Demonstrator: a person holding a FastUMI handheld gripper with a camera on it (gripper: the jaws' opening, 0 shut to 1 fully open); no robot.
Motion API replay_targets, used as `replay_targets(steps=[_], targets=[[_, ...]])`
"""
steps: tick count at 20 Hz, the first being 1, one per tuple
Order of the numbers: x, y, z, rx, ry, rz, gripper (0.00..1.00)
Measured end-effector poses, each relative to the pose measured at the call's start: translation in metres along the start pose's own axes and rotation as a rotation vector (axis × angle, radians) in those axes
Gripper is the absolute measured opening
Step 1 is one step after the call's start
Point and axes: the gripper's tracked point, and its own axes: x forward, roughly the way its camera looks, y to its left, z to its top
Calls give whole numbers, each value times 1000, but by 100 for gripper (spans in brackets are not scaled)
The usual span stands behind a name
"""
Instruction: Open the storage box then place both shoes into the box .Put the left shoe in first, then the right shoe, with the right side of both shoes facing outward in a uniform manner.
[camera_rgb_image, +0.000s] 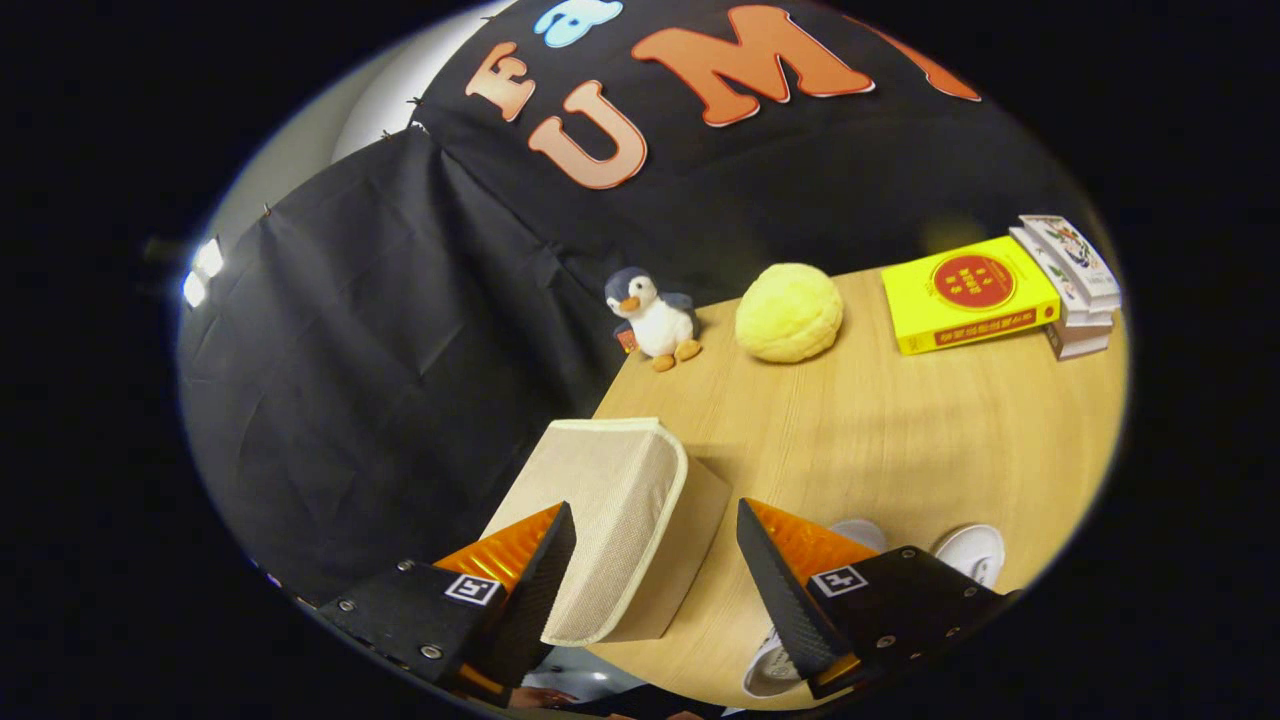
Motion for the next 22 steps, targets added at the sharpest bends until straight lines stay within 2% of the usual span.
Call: replay_targets(steps=[6, 11, 20, 22], targets=[[44, 9, -45, 86, 142, 63, 96], [64, 15, -67, 184, 190, 121, 96], [80, 33, -67, 350, 209, 233, 95], [73, 36, -56, 357, 196, 245, 86]])
